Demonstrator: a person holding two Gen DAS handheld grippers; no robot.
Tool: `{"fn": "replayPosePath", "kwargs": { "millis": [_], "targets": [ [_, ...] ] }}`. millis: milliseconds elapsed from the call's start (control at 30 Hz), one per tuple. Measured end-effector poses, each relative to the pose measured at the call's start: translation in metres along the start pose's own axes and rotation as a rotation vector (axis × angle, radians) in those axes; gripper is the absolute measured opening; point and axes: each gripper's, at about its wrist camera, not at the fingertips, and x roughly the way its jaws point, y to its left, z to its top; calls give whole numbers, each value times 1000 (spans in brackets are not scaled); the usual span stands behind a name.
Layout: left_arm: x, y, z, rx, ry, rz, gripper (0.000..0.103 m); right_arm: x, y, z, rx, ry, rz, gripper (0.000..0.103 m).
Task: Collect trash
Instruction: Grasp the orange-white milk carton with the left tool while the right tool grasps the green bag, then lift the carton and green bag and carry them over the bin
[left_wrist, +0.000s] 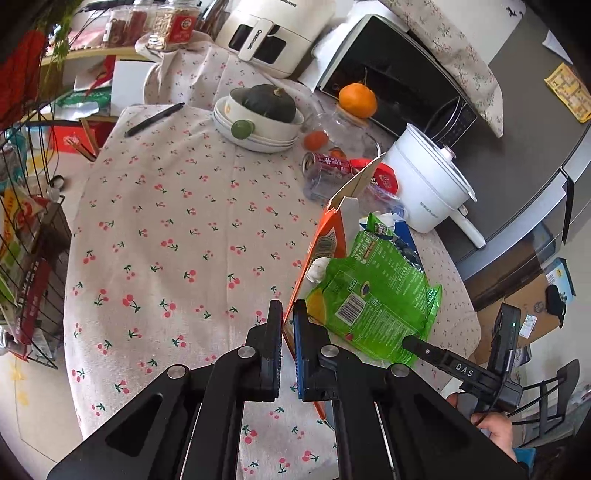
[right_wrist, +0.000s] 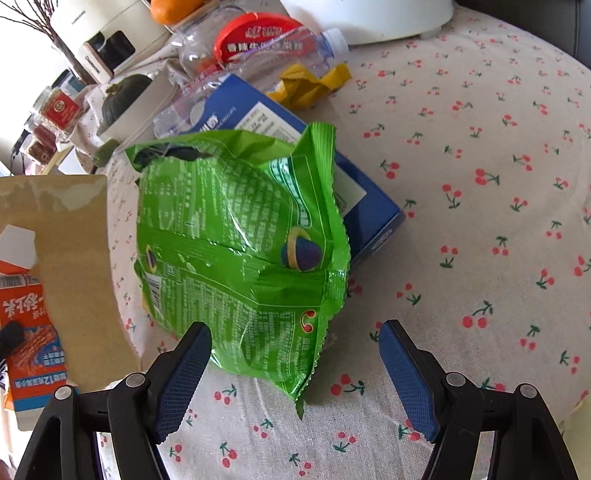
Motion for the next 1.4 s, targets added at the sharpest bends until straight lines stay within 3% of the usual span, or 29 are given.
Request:
{"fn": "replayPosePath", "kwargs": {
  "millis": [167, 267, 367, 567, 1100, 1400],
  "targets": [
    [-1, 7, -1, -17, 9, -7, 5, 6, -4, 0, 27, -15, 19, 72],
    [-4, 9, -3, -18, 12, -10, 5, 8, -6, -1, 25, -12, 63, 45],
    [-7, 9, -4, -10, 9, -12, 5, 5, -6, -4, 29, -5, 79, 37],
    [-19, 6, -5, 3, -11, -24, 5, -24, 0, -8, -8, -41, 106, 11],
    [-44, -25, -14, 35, -24, -127, 5, -121, -5, -17, -24, -224, 115, 9],
    [-35, -90, -35, 126, 39, -230, 5, -176, -52, -30, 33, -288, 37, 9]
  ]
}}
